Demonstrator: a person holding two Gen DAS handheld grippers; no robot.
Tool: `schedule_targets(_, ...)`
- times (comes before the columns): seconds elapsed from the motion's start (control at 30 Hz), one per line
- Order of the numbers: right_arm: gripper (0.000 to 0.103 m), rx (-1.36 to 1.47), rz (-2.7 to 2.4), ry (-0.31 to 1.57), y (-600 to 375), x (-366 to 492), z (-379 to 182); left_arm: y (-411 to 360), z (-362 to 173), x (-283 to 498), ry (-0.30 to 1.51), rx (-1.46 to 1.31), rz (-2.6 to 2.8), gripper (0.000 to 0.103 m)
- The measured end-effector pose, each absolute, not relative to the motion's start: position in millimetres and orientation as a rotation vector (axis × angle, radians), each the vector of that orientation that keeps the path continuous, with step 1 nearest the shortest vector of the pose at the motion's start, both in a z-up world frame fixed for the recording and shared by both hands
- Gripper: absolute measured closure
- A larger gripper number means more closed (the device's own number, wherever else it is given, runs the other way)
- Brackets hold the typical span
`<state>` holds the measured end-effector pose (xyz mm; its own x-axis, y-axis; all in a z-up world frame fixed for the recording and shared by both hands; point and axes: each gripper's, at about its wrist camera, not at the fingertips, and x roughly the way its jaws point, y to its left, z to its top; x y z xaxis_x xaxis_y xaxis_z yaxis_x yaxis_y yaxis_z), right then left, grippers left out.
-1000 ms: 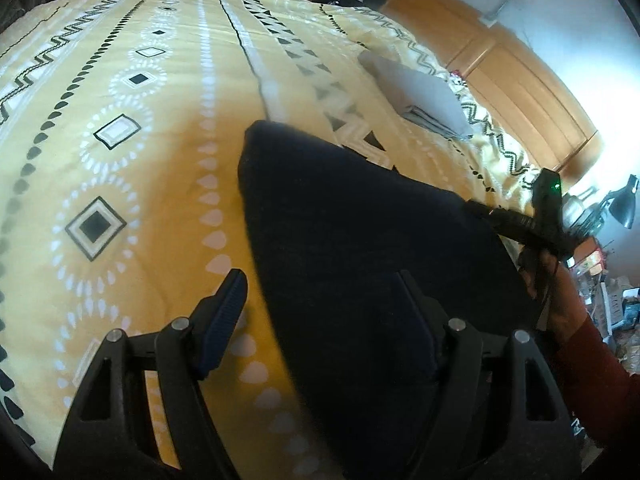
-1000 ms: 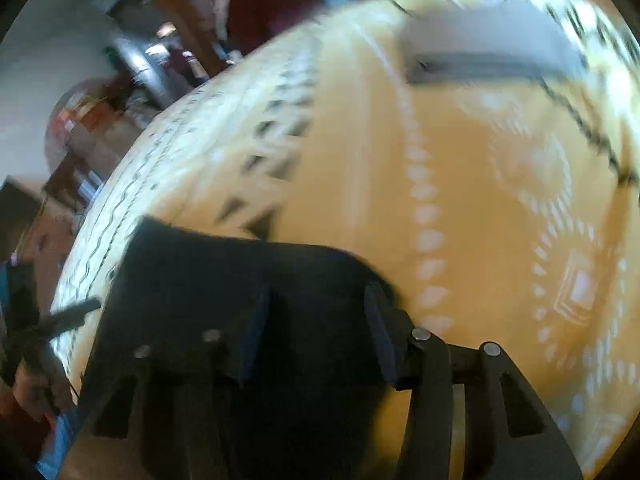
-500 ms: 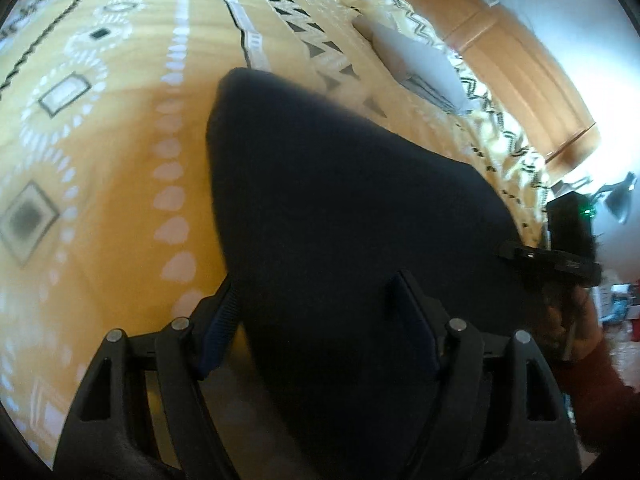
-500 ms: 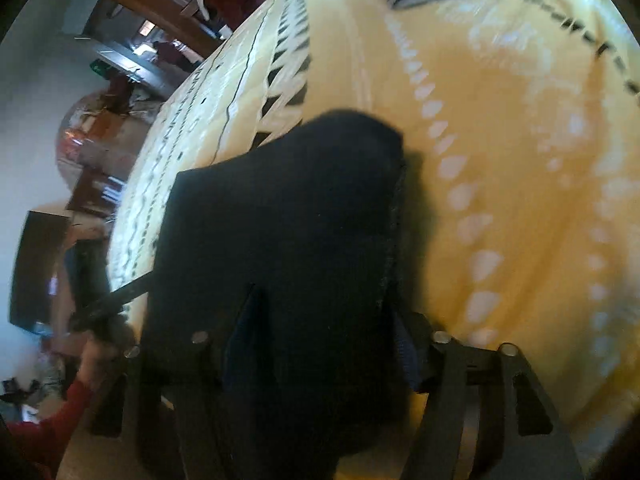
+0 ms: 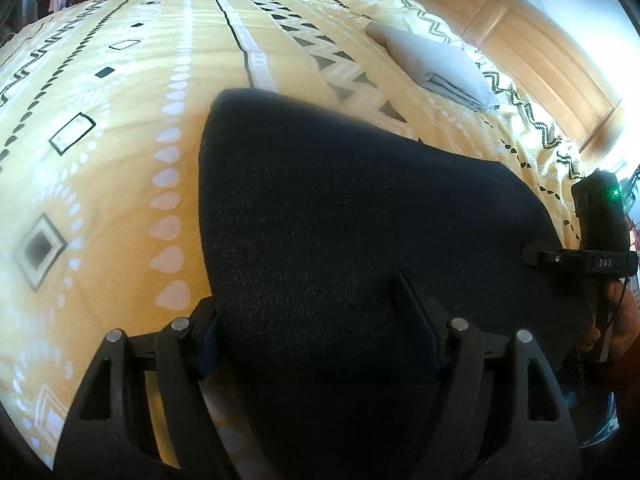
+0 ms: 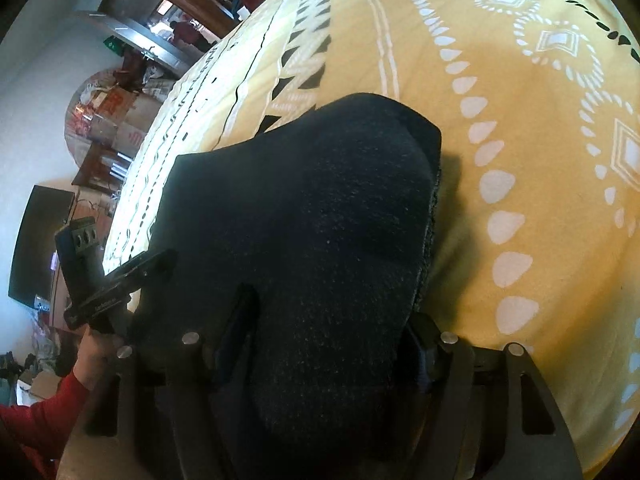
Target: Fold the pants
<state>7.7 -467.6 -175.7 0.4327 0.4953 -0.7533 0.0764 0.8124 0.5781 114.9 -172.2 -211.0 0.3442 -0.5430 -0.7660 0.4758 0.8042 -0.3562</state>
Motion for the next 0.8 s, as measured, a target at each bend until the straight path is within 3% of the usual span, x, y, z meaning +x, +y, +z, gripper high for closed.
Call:
schedule_targets(0.33,0.017,0.480,0.292,1.107,-446,11,-172,-173,-218,119,1.018,-0.124,-0.725,0.019)
schedule_targets(0.4,0.022,0.422,0.251,1.105,-438,10,-168,-175,-216,119,1.016,-0.123,-0.756,0.033)
schedule_targets(0.47,0.046,0.375,0.226,1.080,-430,6,-156,-176,-205,116,0.995,-0.116,-0.767,0.069)
schedule_targets(0.53,0.063,0.382,0.202,1.051,-427,-1,-142,-168,-193,111,0.961,-0.127,-0.765,0.083)
schedule_targets(0.63,0.074,0.415,0.204,0.998,-419,-13,-119,-140,-176,110,0.923,-0.226,-0.788,0.092)
schedule_targets(0.8,0.076,0.414,0.253,0.926,-385,-10,-72,-94,-135,111,0.856,-0.243,-0.788,0.092)
